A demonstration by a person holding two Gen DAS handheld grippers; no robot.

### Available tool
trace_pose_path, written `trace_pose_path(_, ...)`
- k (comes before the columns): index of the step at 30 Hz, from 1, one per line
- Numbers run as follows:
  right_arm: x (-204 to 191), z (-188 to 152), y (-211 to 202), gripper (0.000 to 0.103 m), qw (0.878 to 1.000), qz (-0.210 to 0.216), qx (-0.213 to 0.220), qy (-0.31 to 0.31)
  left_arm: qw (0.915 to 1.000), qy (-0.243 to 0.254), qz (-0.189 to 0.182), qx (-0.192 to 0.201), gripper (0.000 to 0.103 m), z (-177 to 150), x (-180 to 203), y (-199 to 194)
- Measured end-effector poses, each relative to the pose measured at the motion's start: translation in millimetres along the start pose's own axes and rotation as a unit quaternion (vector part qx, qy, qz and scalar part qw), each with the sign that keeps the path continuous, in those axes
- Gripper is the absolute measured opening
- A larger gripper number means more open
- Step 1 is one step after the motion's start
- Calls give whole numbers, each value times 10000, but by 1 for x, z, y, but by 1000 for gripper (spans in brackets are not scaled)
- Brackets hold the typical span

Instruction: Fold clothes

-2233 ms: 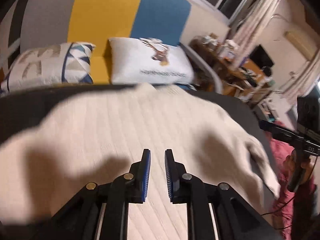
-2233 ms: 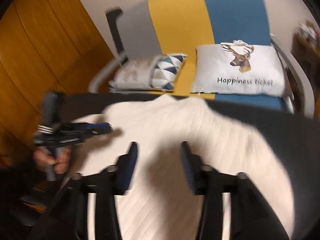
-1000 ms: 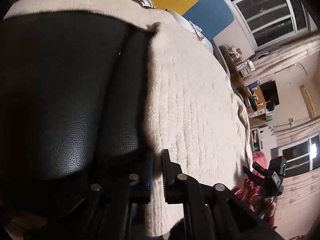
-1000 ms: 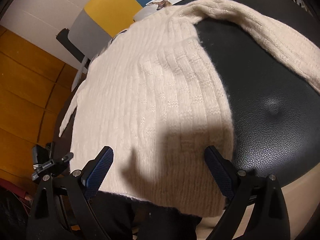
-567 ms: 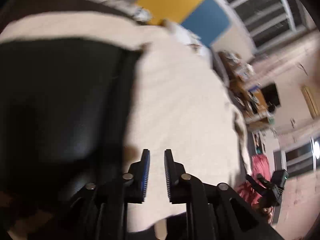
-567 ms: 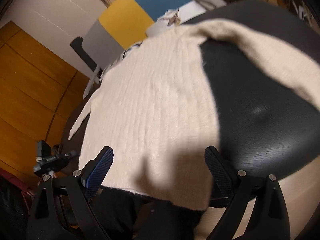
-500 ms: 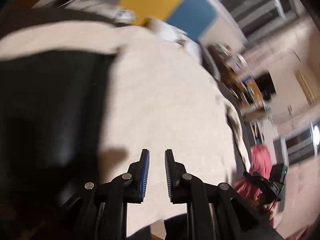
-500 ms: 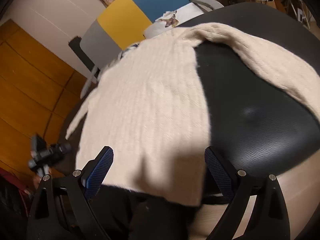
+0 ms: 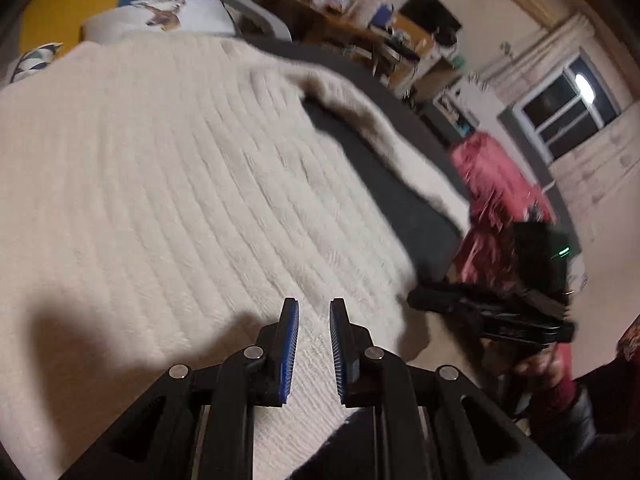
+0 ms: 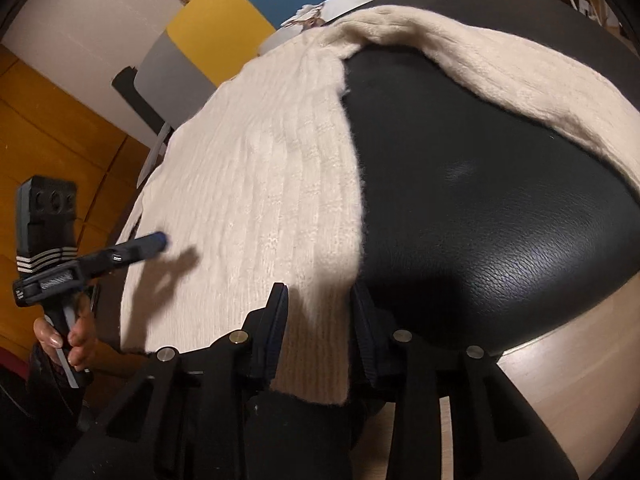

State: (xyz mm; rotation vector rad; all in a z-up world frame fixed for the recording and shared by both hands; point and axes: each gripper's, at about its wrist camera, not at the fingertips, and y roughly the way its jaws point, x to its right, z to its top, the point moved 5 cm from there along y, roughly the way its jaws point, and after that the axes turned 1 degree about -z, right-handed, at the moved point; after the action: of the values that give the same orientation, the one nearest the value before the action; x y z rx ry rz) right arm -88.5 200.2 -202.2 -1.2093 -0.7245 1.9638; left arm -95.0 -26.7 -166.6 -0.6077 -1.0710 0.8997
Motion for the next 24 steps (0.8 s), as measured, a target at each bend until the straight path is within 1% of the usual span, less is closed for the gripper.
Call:
trace_pose_path(2,-6,-1,2,31,9994,-214,-37,-279,9997,-5,95,-245,14,-12,-6,9)
trace_pose_path(3,-9,-2,2,16,9988,-286,-77,-385,9989,18,215,-406,12,-19,-10,13)
trace_pose_path(4,-13,-4,1,9,9984,-282,-160,-465,9989,42,226,-411,12,-20,-10,12)
trace_pose_path(7,-26,-13,-6,9,9953,-371,-344,-820,9987,71,216,-448,12,-21,-11,8)
trace_pose_path(8,-27,-18,-6,9,9933,-515,-426,-941,9987,57,192,-473,12,-21,-12,7)
trace_pose_path(9,-26,-21,-2,9,9901,-778,-508,-1054,9986,42,165,-500,12,-21,-12,6)
trace_pose_path(10,-22,-24,2,9,9884,-900,-598,-1066,9985,26,117,-537,12,-19,-11,5)
trace_pose_path(11,-20,-24,1,9,9904,-826,-564,-955,9985,27,13,-545,12,-17,-10,2)
trace_pose_path(12,-18,-23,0,9,9920,-756,-536,-855,9988,29,-164,-452,12,-13,-8,-2)
trace_pose_path(13,-18,-23,-2,9,9924,-729,-548,-826,9989,35,-309,-362,13,-8,-7,-6)
trace_pose_path(14,-17,-21,-6,10,9922,-766,-563,-802,9991,53,-312,-289,13,-3,-8,-9)
trace_pose_path(15,-16,-19,-9,12,9921,-804,-568,-778,9993,69,-297,-216,13,3,-9,-12)
trace_pose_path(16,-15,-14,-15,20,9923,-847,-497,-759,9996,65,-212,-147,13,8,-12,-12)
trace_pose_path(17,-14,-8,-20,25,9925,-882,-412,-738,9998,31,-181,-118,13,12,-15,-10)
trace_pose_path(18,-16,2,-26,34,9936,-851,-219,-708,9997,-36,-207,-154,13,13,-19,-7)
trace_pose_path(19,-18,13,-32,40,9944,-811,-32,-684,9996,-103,-195,-188,13,13,-23,-5)
trace_pose_path(21,-30,38,-33,41,9953,-592,251,-722,9994,-147,-194,-249,13,9,-29,0)
trace_pose_path(24,-52,72,-11,41,9940,-437,343,-940,9991,-191,-211,-307,13,0,-33,4)
